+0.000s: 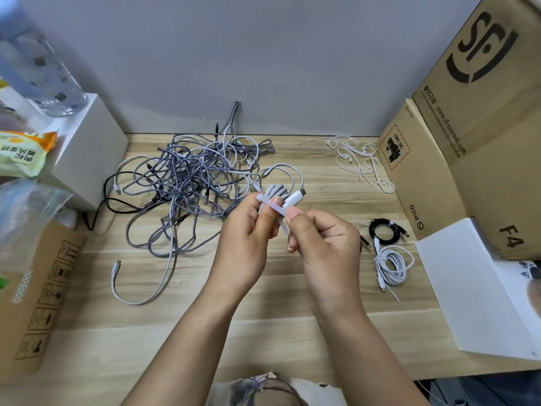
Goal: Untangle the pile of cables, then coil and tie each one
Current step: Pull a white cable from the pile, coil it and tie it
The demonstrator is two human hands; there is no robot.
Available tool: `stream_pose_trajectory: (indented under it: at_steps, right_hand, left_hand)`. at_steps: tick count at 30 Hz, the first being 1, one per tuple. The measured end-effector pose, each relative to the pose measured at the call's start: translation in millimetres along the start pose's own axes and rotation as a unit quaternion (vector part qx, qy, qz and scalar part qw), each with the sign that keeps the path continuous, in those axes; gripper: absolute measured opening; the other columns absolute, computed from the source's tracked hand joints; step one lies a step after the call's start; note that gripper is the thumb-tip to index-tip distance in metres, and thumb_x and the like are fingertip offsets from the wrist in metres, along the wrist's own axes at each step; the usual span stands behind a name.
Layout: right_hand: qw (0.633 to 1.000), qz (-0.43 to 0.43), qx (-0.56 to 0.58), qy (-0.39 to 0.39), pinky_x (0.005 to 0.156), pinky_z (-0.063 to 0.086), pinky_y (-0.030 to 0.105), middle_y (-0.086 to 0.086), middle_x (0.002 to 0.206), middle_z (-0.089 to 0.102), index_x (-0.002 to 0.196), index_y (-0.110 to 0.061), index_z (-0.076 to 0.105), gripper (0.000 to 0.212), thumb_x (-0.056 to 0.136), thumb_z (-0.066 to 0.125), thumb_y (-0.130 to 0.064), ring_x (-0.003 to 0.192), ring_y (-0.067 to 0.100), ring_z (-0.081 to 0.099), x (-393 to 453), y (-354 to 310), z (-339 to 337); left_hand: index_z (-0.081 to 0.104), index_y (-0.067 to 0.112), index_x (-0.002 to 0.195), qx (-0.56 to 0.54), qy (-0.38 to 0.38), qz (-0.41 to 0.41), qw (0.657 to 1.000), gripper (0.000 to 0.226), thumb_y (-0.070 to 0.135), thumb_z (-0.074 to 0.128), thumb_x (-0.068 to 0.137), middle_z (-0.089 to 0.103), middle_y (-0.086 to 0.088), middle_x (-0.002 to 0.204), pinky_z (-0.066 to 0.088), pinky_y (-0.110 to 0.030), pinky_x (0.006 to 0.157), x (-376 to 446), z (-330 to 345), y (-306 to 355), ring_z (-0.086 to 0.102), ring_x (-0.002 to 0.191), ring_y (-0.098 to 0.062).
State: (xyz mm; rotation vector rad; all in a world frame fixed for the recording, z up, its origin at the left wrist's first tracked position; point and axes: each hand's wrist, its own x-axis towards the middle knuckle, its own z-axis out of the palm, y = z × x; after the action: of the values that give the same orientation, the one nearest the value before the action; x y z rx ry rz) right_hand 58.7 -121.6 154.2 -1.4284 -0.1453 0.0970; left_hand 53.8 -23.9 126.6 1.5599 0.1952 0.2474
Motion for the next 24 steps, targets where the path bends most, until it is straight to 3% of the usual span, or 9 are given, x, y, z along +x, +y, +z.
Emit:
stream_pose_trajectory:
  at_steps: [9, 14, 19, 24]
  right_hand:
    - [0.998, 0.015, -0.048, 0.028, 0.047, 0.031, 0.015, -0.009, 0.040, 0.040, 0.042, -0.018, 0.044, 0.035, 0.074, 0.058, -0.021, 0.045, 0.004, 0.034, -1, 2, 6]
    - [0.992, -0.002, -0.112, 0.056, 0.048, 0.025, 0.029, 0.017, 0.048, 0.034, 0.049, -0.002, 0.039, 0.038, 0.075, 0.057, -0.024, 0.050, 0.015, 0.028, -4, 8, 12]
    - [0.991, -0.001, -0.117, 0.070, 0.049, 0.025, 0.029, 0.019, 0.049, 0.035, 0.050, -0.003, 0.039, 0.034, 0.073, 0.056, -0.021, 0.051, 0.015, 0.028, -3, 11, 13]
    - [0.991, -0.011, -0.110, 0.079, 0.047, 0.024, 0.028, 0.017, 0.049, 0.032, 0.052, -0.002, 0.038, 0.043, 0.065, 0.053, -0.041, 0.051, 0.014, 0.028, -3, 9, 12]
  left_hand:
    - [0.047, 0.025, 0.064, 0.012, 0.011, -0.019, 1.000, 0.026, 0.036, 0.047, 0.088, 0.043, 0.012, 0.054, 0.029, -0.022, 0.050, -2, 1, -5, 0.036, 0.051, -0.004]
    - [0.044, 0.022, 0.064, 0.014, 0.022, -0.025, 0.999, 0.028, 0.035, 0.048, 0.089, 0.046, 0.014, 0.054, 0.031, -0.027, 0.053, -2, 3, -4, 0.039, 0.055, -0.006]
    - [0.046, 0.019, 0.066, 0.007, 0.032, -0.036, 0.999, 0.028, 0.038, 0.050, 0.086, 0.044, 0.009, 0.059, 0.030, -0.032, 0.057, -2, 3, -5, 0.038, 0.061, -0.013]
    - [0.051, 0.013, 0.071, 0.030, 0.033, -0.034, 0.998, 0.030, 0.039, 0.049, 0.085, 0.049, 0.004, 0.063, 0.034, -0.034, 0.058, -4, 5, -3, 0.041, 0.061, -0.012]
